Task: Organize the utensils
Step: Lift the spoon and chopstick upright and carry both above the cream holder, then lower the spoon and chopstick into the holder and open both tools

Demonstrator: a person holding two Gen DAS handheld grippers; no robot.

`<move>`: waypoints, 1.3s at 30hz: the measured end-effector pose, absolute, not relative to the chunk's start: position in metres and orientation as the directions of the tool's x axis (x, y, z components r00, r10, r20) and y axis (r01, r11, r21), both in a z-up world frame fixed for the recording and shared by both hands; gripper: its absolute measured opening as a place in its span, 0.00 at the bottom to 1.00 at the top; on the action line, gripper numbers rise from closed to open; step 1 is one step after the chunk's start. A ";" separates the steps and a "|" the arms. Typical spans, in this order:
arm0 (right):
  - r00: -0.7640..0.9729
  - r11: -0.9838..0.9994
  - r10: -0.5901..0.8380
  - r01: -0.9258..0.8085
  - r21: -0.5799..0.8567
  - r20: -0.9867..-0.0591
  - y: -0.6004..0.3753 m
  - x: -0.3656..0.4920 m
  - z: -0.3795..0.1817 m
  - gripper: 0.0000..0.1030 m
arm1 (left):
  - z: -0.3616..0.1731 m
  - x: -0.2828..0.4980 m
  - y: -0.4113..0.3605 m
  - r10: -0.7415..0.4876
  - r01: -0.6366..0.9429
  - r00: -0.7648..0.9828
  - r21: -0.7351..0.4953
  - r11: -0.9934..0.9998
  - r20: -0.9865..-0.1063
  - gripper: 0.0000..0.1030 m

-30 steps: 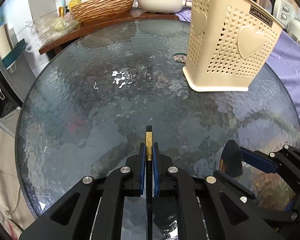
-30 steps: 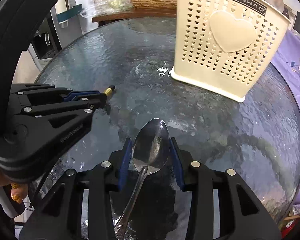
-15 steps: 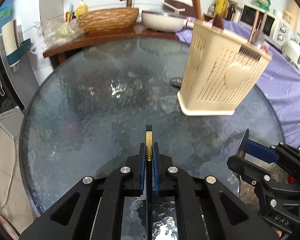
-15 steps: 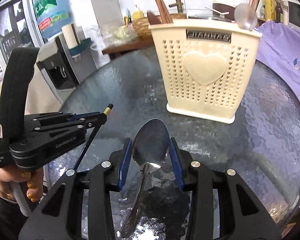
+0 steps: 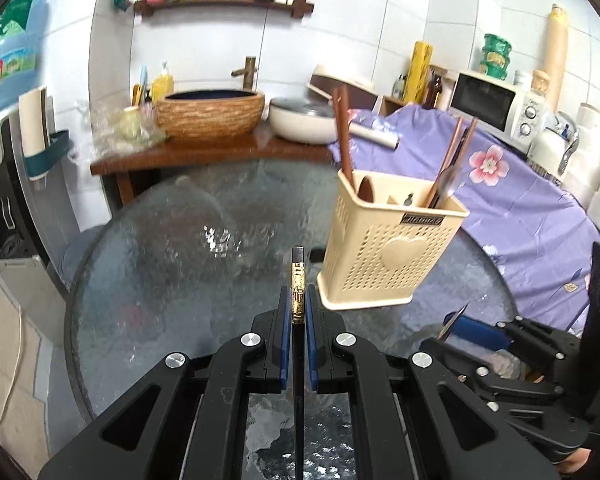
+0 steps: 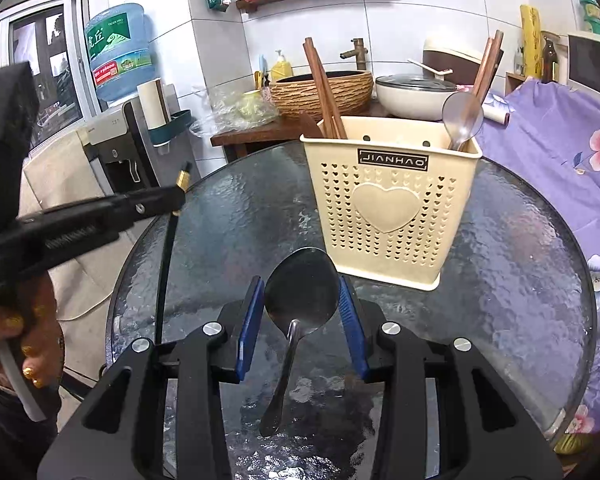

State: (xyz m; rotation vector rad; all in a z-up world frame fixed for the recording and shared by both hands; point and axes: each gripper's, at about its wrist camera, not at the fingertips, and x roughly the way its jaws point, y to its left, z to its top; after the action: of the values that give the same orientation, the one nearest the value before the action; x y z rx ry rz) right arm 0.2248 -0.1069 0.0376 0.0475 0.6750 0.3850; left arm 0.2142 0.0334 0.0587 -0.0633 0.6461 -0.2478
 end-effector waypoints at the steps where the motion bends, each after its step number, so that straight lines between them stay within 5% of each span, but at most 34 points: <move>1: 0.715 0.929 0.360 -0.331 0.164 -0.599 -0.108 0.224 0.038 0.37 | 0.061 0.213 0.033 -0.254 0.213 0.773 -0.139 0.967 -0.581 0.06; 24: 0.783 0.927 0.373 -0.334 0.169 -0.498 -0.137 0.224 0.088 0.37 | 0.108 0.208 0.025 -0.347 0.295 0.804 -0.183 0.938 -0.483 0.06; 39: 0.875 0.953 0.304 -0.272 0.137 -0.376 -0.166 0.275 0.184 0.37 | 0.221 0.239 0.008 -0.431 0.362 0.842 -0.251 0.898 -0.326 0.06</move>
State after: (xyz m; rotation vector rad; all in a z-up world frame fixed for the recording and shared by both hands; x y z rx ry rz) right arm 0.2750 -0.1657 0.1837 0.0805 0.4057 0.3007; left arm 0.2388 0.0082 0.2214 -0.1830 0.3857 -0.4210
